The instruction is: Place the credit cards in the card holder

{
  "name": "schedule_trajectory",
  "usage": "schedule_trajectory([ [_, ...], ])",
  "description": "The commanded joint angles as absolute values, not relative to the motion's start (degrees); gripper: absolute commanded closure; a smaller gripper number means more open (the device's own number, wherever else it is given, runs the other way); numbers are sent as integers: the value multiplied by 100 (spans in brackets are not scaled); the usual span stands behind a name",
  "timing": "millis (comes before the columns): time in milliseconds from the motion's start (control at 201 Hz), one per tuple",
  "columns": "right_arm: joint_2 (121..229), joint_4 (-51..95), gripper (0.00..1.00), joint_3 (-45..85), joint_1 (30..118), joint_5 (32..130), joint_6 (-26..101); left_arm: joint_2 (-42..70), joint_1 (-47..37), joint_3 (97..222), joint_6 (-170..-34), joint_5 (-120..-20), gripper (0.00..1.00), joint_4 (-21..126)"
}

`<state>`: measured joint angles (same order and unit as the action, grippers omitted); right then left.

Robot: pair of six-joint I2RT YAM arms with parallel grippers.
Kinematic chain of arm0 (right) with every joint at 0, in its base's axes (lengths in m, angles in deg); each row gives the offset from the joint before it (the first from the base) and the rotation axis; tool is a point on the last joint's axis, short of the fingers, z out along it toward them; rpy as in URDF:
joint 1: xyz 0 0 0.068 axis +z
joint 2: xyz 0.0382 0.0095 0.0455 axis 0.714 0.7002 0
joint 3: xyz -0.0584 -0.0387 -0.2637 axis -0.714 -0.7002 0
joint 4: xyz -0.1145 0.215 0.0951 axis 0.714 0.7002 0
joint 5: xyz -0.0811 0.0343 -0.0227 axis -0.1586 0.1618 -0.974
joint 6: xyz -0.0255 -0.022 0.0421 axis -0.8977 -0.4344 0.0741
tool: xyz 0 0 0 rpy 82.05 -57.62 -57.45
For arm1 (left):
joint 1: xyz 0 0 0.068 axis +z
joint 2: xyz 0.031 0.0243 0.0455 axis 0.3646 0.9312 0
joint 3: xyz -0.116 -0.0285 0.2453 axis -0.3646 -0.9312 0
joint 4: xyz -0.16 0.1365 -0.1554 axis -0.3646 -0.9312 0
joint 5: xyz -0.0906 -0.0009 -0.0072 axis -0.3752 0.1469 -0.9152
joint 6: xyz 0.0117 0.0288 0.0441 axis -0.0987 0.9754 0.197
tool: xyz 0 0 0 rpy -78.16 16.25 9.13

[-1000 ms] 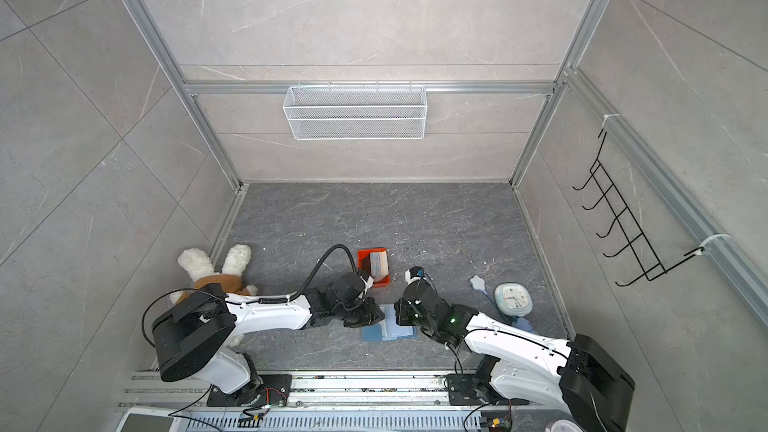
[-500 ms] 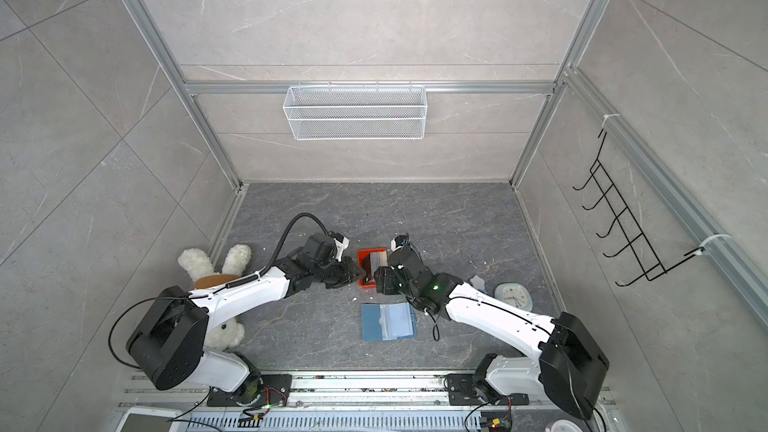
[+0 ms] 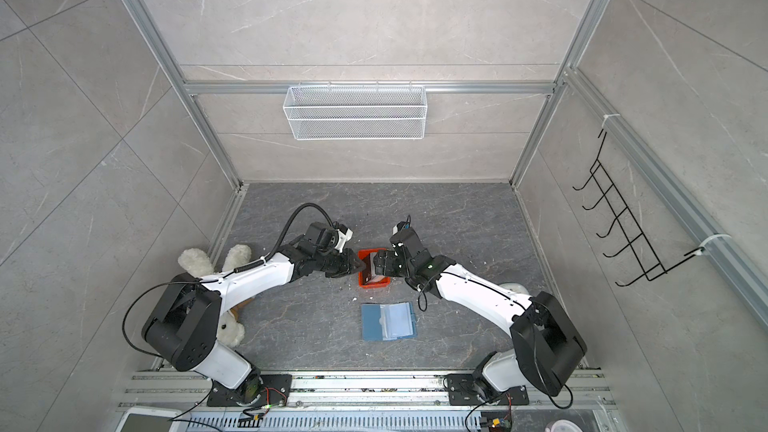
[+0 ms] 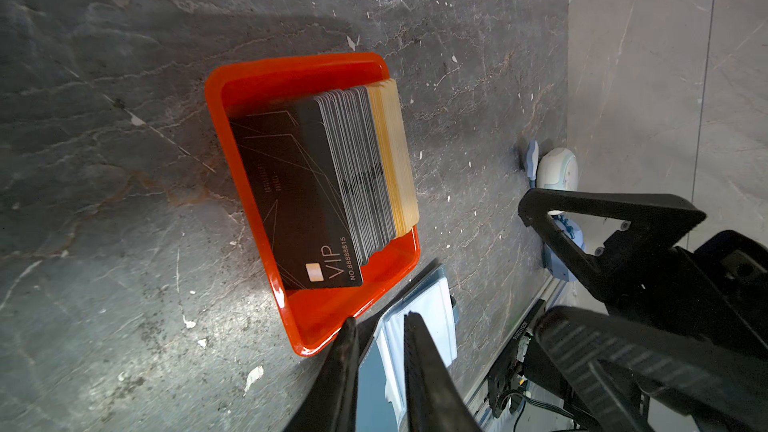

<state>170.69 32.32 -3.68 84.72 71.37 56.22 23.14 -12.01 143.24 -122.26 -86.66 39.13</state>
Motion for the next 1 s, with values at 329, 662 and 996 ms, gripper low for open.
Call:
schedule_trajectory([
  [329, 17621, 2568, 19, -169, 8071, 8215, 5363, 2410, -1157, 14593, -11865, -8740, 77, 3743],
  [662, 17970, 2466, 19, -152, 8008, 8278, 5297, 2384, -1158, 14569, -11857, -8645, 77, 3775],
  [996, 18338, 2500, 20, -29, 8004, 8250, 5204, 2563, -1158, 14664, -11866, -8591, 77, 3737],
])
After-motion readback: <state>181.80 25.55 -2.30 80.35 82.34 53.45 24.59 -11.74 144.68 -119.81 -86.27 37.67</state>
